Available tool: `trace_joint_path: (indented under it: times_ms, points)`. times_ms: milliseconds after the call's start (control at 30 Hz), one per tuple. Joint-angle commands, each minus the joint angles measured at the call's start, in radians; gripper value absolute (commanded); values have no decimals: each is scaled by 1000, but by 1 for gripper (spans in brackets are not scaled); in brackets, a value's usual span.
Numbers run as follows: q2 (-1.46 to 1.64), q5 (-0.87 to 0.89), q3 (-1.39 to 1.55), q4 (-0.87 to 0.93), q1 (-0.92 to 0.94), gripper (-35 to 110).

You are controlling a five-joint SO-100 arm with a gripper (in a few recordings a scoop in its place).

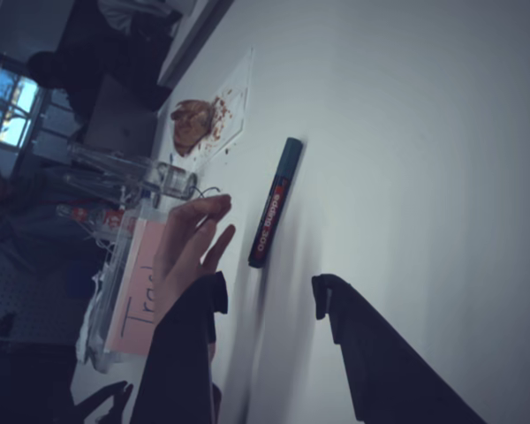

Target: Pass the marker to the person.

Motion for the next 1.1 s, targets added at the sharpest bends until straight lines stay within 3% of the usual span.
trace_joint_path:
  times_ms: [0,1067]
  points:
    - [132,-20,6,-23,-20,20]
    - [206,-61,106,-5,71,19]
